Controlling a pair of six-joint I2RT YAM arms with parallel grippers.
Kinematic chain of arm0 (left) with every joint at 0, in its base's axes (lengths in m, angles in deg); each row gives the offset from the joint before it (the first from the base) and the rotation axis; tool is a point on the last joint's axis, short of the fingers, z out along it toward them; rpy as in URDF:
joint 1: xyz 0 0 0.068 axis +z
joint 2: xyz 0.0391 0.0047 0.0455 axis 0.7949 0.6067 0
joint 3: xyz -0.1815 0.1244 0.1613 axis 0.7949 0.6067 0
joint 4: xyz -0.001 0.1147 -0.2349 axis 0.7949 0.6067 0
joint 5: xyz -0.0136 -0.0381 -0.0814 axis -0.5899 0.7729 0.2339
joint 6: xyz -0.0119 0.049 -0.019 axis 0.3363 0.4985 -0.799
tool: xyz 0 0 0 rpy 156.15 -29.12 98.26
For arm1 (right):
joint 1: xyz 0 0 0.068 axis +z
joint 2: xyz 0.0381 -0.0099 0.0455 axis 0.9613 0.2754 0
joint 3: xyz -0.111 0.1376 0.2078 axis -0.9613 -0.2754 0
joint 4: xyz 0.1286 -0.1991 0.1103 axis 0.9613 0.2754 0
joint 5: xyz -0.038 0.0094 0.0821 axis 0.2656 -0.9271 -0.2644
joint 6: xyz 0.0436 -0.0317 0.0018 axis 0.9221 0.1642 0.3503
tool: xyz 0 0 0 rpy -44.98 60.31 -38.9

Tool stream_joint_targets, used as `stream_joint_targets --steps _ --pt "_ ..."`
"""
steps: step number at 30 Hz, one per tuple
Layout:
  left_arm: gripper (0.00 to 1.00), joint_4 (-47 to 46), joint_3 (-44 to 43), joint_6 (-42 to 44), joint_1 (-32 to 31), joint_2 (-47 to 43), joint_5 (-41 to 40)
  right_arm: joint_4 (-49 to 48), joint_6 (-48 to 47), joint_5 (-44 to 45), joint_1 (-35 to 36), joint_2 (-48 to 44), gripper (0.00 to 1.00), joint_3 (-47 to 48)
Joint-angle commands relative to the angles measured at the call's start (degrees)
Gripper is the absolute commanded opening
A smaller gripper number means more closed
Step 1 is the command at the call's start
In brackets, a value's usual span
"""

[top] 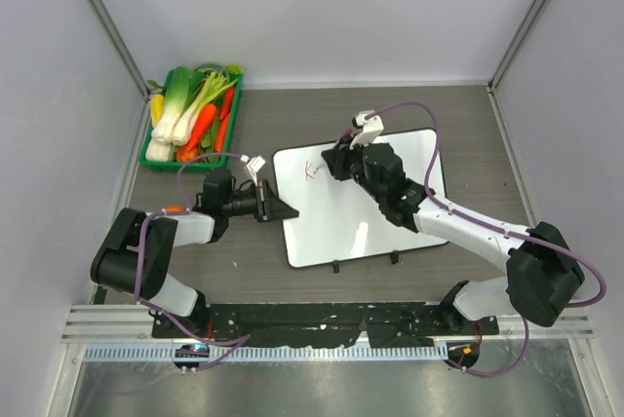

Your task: Write a sentence on the whiteboard

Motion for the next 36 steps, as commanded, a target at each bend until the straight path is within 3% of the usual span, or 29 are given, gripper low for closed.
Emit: stream_joint_targets --steps 1,18,36 --pt "0.0 6.96 0.66 5.97 -1.02 1.88 -9.52 0.01 0.49 -1.45 -0.25 1.01 0.01 0.47" --pt "0.0 6.96 0.66 5.97 -1.11 1.88 -9.61 1.41 0.84 -1.8 -0.16 -0.65 0.01 -2.95" --pt "0.0 7.14 0.49 6.06 -1.11 1.97 -9.61 1.77 0.23 3.74 -0.16 -2.41 0.01 -2.96"
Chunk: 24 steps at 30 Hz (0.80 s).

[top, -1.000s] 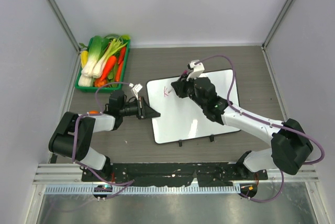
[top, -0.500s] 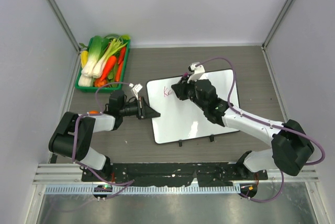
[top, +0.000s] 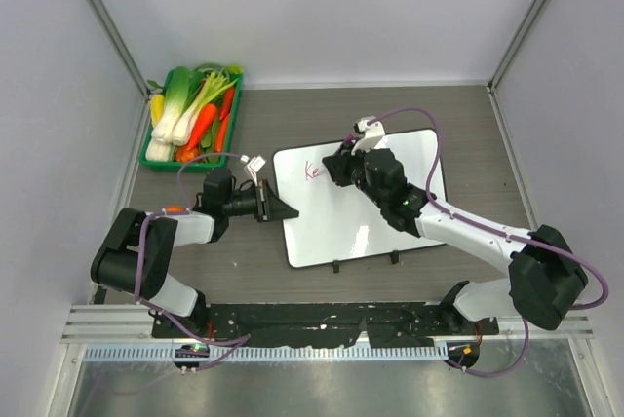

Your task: Write a sentence on the whiteboard

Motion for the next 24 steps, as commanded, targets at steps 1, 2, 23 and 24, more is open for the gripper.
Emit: stream_joint_targets --steps 1,2,23,24 --pt "0.0 6.85 0.57 6.17 -1.09 1.97 -9.61 1.9 -2.02 4.4 -0.4 -1.39 0.01 -0.16" --pt "0.0 6.85 0.57 6.17 -1.09 1.97 -9.61 1.9 -2.02 4.22 -0.31 -1.39 0.01 0.02" --pt "0.0 6.94 0.57 6.17 -1.09 1.88 -9.61 -0.65 -1.76 1.76 -0.4 -3.06 0.01 0.63" --pt "0.0 6.94 0.57 6.17 -1.09 1.88 -9.61 -0.57 -1.85 1.76 -0.31 -2.8 0.01 0.72"
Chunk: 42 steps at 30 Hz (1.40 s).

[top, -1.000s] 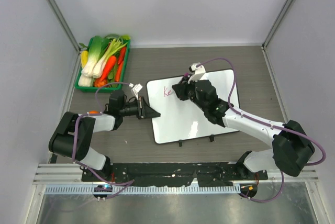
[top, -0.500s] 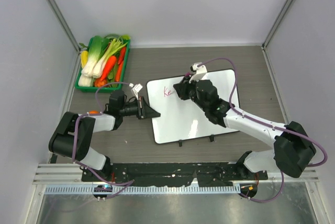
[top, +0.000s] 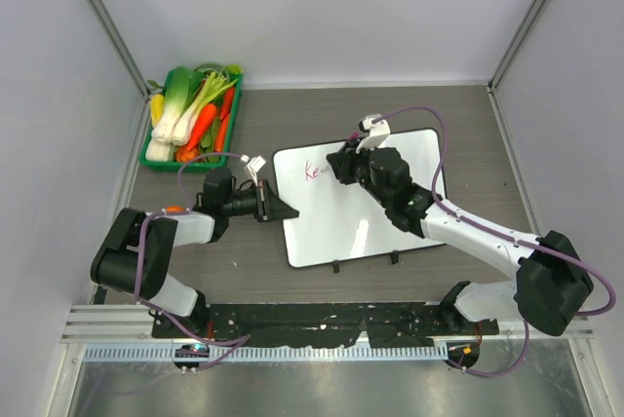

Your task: Write a sentence on the whiteboard

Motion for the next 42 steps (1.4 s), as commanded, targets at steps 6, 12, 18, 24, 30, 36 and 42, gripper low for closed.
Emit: stream_joint_targets --steps 6,12,18,24,30,36,42 --pt "0.0 6.94 0.62 5.93 -1.07 1.79 -9.72 -2.4 -0.25 1.47 -0.16 0.58 0.01 -0.07" --pt "0.0 6.94 0.62 5.93 -1.15 1.79 -9.54 -2.49 -0.42 2.44 -0.25 0.84 0.01 -0.95" --pt "0.0 6.94 0.71 5.93 -1.07 1.79 -9.54 -1.53 -0.6 4.72 -0.69 0.23 0.01 -1.48" --pt "0.0 6.94 0.62 5.93 -1.07 1.7 -9.72 -0.91 -0.86 6.22 -1.39 -0.56 0.01 -1.21" --pt "0.0 6.94 0.62 5.93 -1.15 1.88 -9.72 -1.53 -1.31 6.75 -1.65 -0.3 0.01 -0.42" --pt "0.0 6.94 0.62 5.93 -1.15 1.88 -9.63 -2.4 -1.39 3.94 -1.74 0.93 0.01 0.89" --pt "0.0 6.94 0.62 5.84 -1.15 1.79 -9.63 -2.76 -0.52 0.95 -1.74 1.9 0.01 0.46"
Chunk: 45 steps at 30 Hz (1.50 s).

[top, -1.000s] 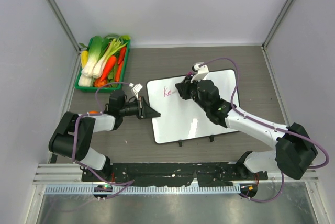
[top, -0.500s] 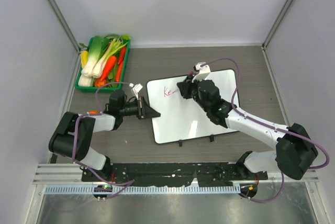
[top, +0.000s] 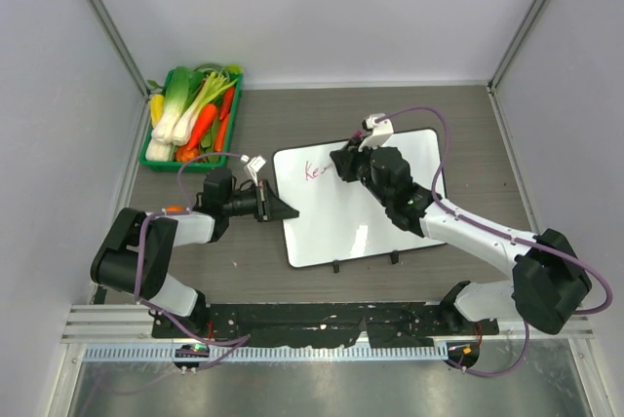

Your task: Write a sentence on the whiteboard

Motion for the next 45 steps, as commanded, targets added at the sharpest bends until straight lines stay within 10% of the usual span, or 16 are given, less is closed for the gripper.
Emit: stream_joint_targets --steps 1,45 --pt "0.0 6.7 0.71 6.04 -1.13 1.79 -9.54 -1.03 -0.47 -1.32 -0.43 1.17 0.01 1.18" --pt "0.0 6.79 0.62 6.04 -1.31 1.88 -9.63 1.34 0.14 3.07 -0.43 -3.3 0.01 -1.02"
